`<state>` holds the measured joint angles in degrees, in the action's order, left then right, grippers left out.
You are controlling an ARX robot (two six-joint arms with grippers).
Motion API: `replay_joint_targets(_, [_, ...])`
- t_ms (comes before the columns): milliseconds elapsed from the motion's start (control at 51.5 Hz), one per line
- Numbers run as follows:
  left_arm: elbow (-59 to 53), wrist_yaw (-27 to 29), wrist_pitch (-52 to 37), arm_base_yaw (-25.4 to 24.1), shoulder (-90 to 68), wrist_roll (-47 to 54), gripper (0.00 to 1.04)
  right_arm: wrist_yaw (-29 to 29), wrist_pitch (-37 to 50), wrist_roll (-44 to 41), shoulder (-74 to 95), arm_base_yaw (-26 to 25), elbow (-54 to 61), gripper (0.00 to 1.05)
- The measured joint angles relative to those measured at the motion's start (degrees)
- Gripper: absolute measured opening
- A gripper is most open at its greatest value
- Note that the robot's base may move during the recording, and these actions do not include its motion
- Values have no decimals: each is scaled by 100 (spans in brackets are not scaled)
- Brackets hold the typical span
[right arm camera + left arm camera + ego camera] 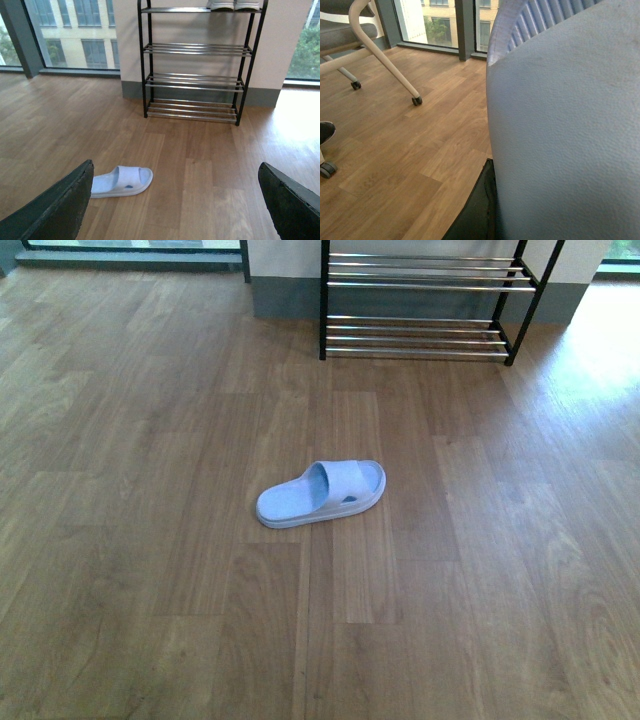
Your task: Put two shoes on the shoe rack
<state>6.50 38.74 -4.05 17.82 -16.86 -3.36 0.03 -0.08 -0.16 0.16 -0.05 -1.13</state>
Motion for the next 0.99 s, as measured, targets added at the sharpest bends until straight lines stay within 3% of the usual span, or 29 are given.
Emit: replay_joint_targets(991, [0, 28, 0, 0, -2, 17, 2, -15, 0, 0, 9, 0, 0, 95])
